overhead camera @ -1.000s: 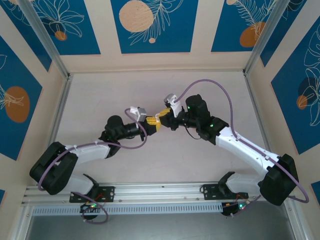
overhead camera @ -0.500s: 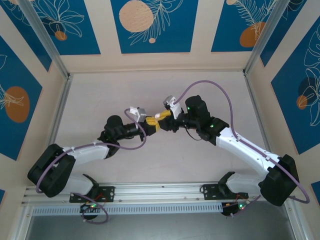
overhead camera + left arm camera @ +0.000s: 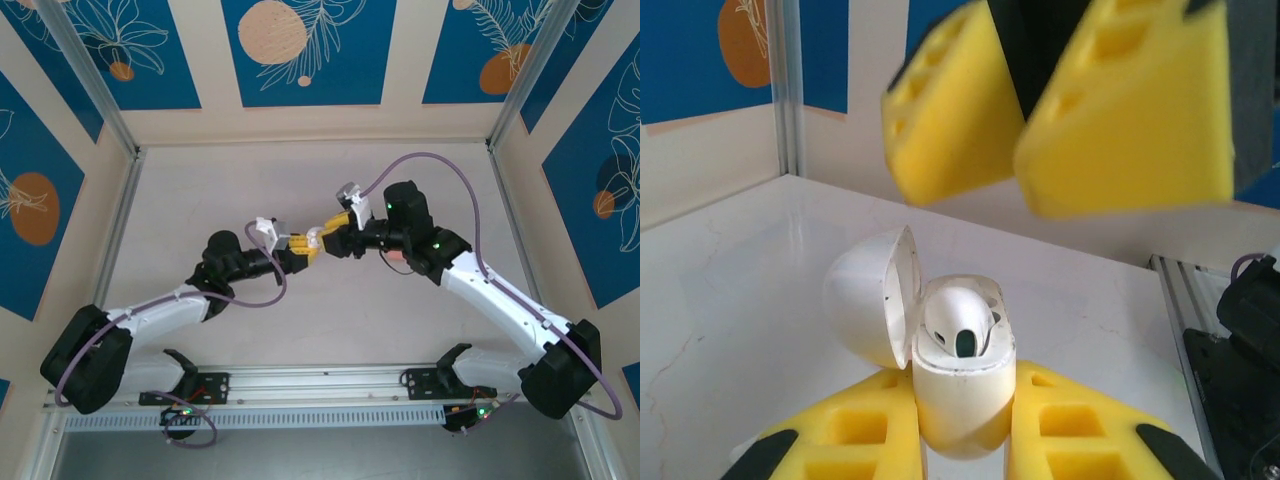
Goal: Insert the wireless bluetooth earbuds into the charging case
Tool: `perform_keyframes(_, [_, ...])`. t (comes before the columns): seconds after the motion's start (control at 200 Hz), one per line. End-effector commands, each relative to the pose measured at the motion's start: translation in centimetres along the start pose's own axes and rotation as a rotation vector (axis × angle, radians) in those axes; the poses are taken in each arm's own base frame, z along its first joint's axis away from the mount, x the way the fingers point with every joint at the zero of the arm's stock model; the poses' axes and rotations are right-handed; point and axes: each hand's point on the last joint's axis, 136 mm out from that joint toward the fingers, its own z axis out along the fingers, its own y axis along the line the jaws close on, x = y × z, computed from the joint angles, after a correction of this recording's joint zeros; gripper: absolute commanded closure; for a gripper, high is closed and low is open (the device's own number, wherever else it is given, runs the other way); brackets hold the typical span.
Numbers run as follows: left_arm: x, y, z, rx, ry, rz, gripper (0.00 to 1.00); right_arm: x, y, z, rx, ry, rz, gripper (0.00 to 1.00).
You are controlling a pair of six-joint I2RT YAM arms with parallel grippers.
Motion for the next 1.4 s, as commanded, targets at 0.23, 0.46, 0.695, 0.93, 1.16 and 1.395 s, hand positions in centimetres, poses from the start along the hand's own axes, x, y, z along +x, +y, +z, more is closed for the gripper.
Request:
perform_keyframes(0.23, [1.0,-0.6,-0.5,-0.007,0.053,0.090,0.81,-1.6,0.8,-1.5,-0.085,-0.009,0.113,0.60])
perform_keyframes(0.46, [2.6,0.3,-0.9,-0.064,0.105,0.078,0.82,-0.9,-1.4,-0.7,-0.057,0.061,0.233,0.61])
perform_keyframes(0.695, [4.1,1.1,-1.5,-0.122,0.163,0.068,0.82,1.0,-3.9,0.1,-0.025,0.186,0.308,0.61])
perform_keyframes(0.93, [5.5,1.5,-2.2,-0.161,0.207,0.049,0.82,2.3,-7.9,0.6,0.077,0.275,0.331,0.63])
perform_keyframes(1.16, [6.2,1.8,-2.7,-0.194,0.235,0.042,0.83,3.8,-12.5,1.0,0.201,0.374,0.324,0.63])
perform_keyframes(1.395, [6.7,2.0,-3.0,-0.215,0.257,0.034,0.83,5.6,-16.3,2.3,0.278,0.474,0.298,0.63])
